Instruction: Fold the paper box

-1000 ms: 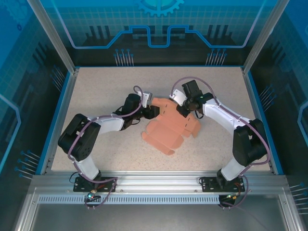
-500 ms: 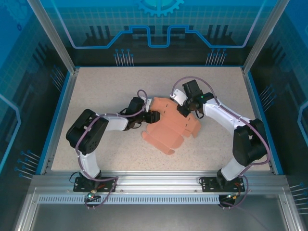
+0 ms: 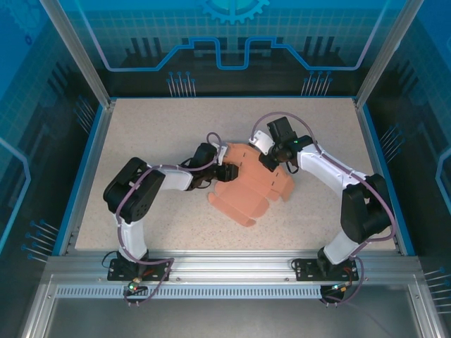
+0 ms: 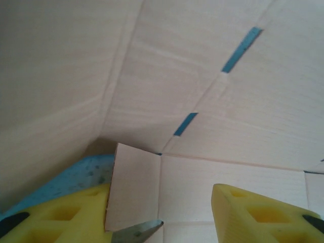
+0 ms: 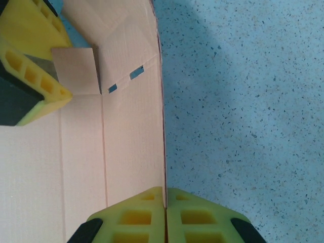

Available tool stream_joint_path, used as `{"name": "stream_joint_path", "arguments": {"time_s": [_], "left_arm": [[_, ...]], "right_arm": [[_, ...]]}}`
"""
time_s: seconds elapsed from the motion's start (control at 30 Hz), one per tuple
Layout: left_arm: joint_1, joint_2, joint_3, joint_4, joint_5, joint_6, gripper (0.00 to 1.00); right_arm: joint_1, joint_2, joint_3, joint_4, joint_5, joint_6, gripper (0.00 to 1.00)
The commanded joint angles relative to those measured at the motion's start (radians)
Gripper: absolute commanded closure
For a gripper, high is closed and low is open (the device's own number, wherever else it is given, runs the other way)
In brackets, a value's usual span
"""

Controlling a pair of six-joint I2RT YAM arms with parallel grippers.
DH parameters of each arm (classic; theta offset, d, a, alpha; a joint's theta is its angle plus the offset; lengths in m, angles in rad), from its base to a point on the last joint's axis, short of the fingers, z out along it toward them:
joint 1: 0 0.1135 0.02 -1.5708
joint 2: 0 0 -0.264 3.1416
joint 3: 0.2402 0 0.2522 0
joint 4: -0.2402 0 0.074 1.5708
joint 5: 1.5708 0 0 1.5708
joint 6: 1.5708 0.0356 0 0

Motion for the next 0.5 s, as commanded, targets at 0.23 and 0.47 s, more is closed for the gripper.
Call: {"name": "stream_joint_path", "arguments": {"time_s": [0.23,0.47], "left_arm": [[-0.066,-0.052,-0.029,0.074,0.03,0.021,0.47],[-0.089,-0.007,-0.02,0.095,0.043,0.025,0.47]], "right_arm": [[-0.021,-0.004,0.028,-0.006,-0.034,0.048,0.94],[-0.03,-0.003,0.027,-0.006,-0.048,0.063,0.94]]}}
